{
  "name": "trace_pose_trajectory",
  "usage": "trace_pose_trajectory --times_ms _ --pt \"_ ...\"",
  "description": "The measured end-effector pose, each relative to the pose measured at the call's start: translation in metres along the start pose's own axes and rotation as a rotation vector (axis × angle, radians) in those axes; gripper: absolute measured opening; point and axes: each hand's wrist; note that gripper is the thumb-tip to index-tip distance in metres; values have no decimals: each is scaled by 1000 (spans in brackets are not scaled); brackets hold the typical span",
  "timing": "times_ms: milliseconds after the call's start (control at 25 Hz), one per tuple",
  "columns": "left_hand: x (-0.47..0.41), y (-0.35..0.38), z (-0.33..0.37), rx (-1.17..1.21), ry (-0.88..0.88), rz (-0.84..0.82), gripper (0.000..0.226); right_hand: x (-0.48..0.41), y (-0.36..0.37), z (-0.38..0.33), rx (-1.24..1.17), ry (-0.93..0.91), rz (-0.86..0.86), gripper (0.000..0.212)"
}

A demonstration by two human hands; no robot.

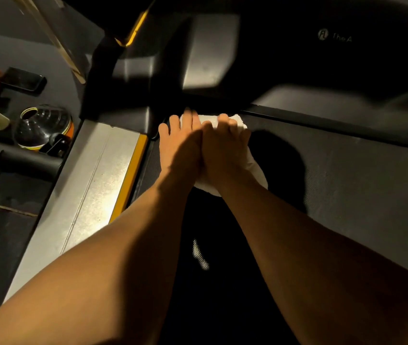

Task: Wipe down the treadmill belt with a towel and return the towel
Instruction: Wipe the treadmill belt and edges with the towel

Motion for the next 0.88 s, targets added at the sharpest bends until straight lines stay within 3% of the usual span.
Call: trace_pose_trajectory --times_ms 120,320,440,520,600,720,800,880 --pt "-7 4 4 22 -61 -19 48 -2 7 5 -103 -10 49 32" --pt "-5 5 4 15 -67 -29 52 -1 -2 6 -233 16 -7 36" --pt "-6 0 2 56 -55 -62 55 -3 -9 10 -169 -37 -70 53" --pt "0 -1 0 87 -3 -87 65 -2 -12 20 -293 -103 -88 68" --pt "13 0 -10 114 95 -53 70 3 -12 33 -331 -191 -14 66" --pt "38 -2 -27 93 275 40 50 20 4 44 -129 -188 198 46" --pt "37 -11 -22 70 246 -21 34 19 8 38 -155 -166 261 36" --pt "22 -19 -16 60 166 -20 25 8 -3 26 -258 -91 189 35"
Point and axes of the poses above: each hand's wrist, its own x-axis away from the middle knuckle, its own y-axis out of the palm, z = x × y, and after that the axes turned 7 degrees about -z, right-handed
